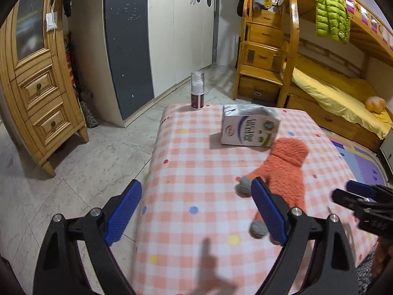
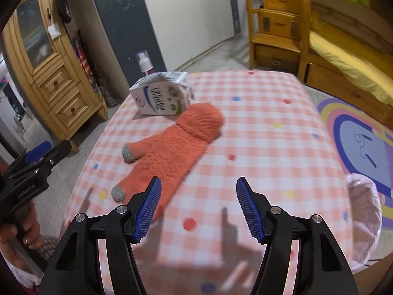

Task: Collect trash
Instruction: 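Return to the table and grasp the orange knit glove with the right tool, then grasp the white milk carton with the left tool while the right tool holds the glove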

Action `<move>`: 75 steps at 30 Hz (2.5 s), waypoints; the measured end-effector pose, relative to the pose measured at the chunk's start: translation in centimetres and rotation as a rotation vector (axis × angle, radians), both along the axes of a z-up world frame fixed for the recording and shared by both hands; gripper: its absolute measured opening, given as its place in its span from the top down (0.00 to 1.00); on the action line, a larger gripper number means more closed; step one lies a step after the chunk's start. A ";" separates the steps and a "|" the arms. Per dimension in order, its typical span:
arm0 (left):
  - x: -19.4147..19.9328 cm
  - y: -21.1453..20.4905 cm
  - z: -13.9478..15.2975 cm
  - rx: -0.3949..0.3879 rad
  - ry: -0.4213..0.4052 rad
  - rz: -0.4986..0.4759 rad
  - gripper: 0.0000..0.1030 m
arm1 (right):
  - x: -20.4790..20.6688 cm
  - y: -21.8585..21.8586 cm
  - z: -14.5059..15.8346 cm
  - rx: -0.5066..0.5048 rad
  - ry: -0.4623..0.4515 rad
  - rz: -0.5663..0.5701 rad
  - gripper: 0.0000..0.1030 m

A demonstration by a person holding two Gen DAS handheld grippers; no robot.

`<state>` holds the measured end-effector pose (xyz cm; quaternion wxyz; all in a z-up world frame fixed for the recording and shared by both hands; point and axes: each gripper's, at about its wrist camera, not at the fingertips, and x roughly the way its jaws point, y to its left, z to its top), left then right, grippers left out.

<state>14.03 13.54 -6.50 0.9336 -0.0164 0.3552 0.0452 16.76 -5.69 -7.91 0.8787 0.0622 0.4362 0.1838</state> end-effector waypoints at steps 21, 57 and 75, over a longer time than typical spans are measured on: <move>6.0 -1.7 -2.0 0.005 0.011 -0.131 0.24 | 3.6 0.3 -3.2 -0.209 0.031 0.023 0.88; 10.3 -8.5 -3.4 0.048 0.003 -0.352 0.11 | 5.3 -8.0 -2.5 -0.121 0.017 -0.026 0.88; 5.9 -11.0 -2.9 0.001 0.031 -0.318 0.62 | 2.5 -8.7 -1.5 -0.113 -0.032 -0.008 0.89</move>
